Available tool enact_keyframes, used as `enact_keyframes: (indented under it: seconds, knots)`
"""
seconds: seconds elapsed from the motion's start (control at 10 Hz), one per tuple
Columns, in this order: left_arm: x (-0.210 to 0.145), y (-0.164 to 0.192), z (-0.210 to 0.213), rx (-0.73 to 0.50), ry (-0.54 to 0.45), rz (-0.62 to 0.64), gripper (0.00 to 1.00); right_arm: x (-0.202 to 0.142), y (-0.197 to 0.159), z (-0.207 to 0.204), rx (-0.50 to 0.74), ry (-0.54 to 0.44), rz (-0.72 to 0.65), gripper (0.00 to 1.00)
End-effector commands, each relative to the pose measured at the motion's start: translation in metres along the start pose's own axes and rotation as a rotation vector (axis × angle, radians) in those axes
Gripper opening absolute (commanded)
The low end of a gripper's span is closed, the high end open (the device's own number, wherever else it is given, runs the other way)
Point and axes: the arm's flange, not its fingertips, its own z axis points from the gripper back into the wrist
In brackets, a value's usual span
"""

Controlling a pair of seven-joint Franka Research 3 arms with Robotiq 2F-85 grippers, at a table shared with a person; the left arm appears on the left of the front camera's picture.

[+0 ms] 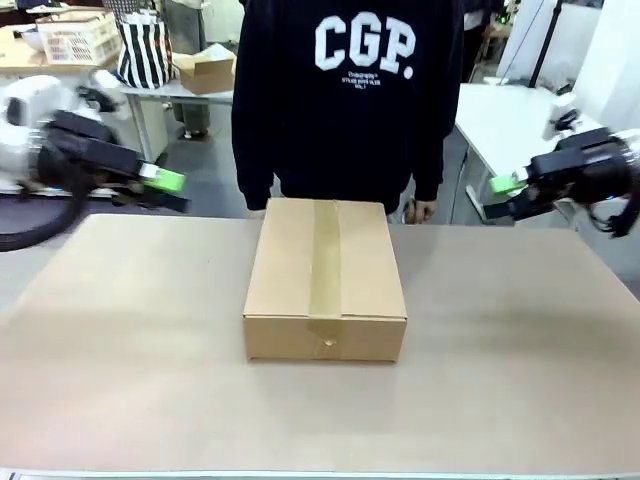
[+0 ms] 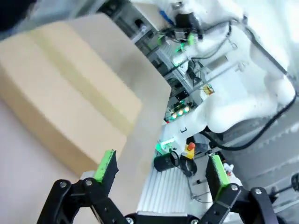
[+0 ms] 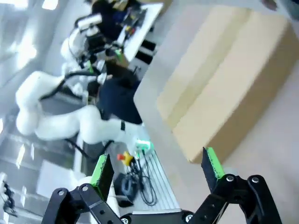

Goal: Pack the gift set into the box.
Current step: Press and hold the closed box until the human finishes sealing it.

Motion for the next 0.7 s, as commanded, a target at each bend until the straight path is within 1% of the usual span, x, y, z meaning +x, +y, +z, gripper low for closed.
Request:
enact_keyframes:
  seconds: [0.0,0.1,0.2,0.3,0.6]
  knots:
    - [-0.028,0.003,0.045,-0.006,-0.126,0.094,1.00,-0.025,-0.009,0.037,0.001,-0.117,-0.110,1.00]
    - [-0.044,0.011,0.065,-0.012,-0.244,0.087,1.00,-0.033,-0.025,0.048,-0.011,-0.180,-0.102,1.00]
    - [-0.049,0.018,0.073,-0.023,-0.336,0.053,1.00,-0.030,-0.039,0.039,-0.084,-0.144,-0.007,1.00]
    - [-0.033,0.014,0.054,0.011,-0.126,0.105,1.00,-0.029,-0.020,0.049,-0.024,-0.124,-0.109,1.00]
    - [-0.033,0.014,0.054,0.011,-0.126,0.105,1.00,-0.029,-0.020,0.049,-0.024,-0.124,-0.109,1.00]
